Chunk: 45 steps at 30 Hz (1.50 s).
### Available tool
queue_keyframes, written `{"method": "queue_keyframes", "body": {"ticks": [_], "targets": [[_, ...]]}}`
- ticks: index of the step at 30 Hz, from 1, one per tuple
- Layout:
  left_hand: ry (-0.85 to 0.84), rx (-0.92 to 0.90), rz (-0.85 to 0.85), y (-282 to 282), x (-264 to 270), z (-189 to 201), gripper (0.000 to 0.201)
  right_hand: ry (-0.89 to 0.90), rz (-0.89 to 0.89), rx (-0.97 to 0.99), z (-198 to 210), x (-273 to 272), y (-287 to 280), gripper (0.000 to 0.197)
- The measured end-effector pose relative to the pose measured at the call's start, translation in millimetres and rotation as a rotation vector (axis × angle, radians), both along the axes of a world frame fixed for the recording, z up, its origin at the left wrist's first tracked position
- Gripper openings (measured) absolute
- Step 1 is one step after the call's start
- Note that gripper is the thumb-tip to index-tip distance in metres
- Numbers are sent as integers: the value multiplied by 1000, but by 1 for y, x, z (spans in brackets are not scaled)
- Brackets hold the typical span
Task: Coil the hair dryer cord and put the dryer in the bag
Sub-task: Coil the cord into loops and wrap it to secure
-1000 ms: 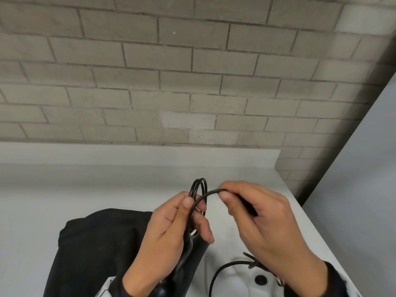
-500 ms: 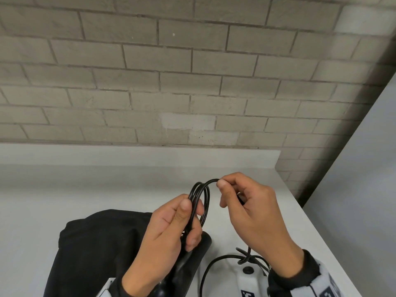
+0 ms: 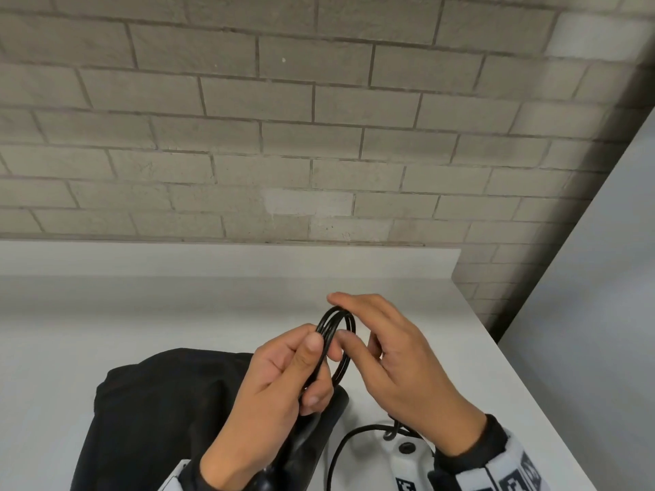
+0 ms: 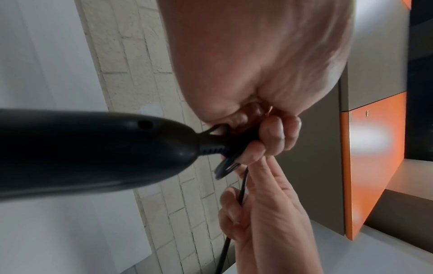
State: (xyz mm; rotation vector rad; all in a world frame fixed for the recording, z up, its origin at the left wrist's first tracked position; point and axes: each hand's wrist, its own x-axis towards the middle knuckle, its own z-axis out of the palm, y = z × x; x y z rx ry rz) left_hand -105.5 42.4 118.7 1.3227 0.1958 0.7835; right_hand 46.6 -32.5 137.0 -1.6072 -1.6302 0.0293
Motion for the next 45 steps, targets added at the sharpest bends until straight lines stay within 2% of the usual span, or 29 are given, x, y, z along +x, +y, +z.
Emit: {"method": "queue_keyframes", "body": {"ticks": [3,6,16,20,25,29,33,36,40,42,45], "targets": [[0,-13,-21,-2,0,-1,47,-36,-69,103,-6,-1,5,27],[-5,-6,-38,-3,0,-2,47,-46,-137,93,-9,-4,9,22],[-42,124,-73,7,-6,-10,35,30,-156,81,-2,-9,13,25],[-16,180,-72,7,-4,-14,38,51,-153,50,-4,-7,15,27],[-29,205,3,4,-1,-20,38,103,-118,-5,-9,-4,16,16],[-32,185,26,3,1,-21,43,194,-34,-85,-5,2,15,16],[-58,154,62,3,2,-24,44,401,35,-170,-6,13,8,11],[-80,117,121,4,2,-27,45,501,57,-330,-20,18,-5,23],[-118,60,209,7,2,-28,47,608,94,-519,-48,9,-27,26],[-128,39,264,9,2,-29,45,609,80,-605,-62,3,-38,24],[-155,7,336,12,3,-29,42,482,-8,-628,-80,4,-53,10]]}}
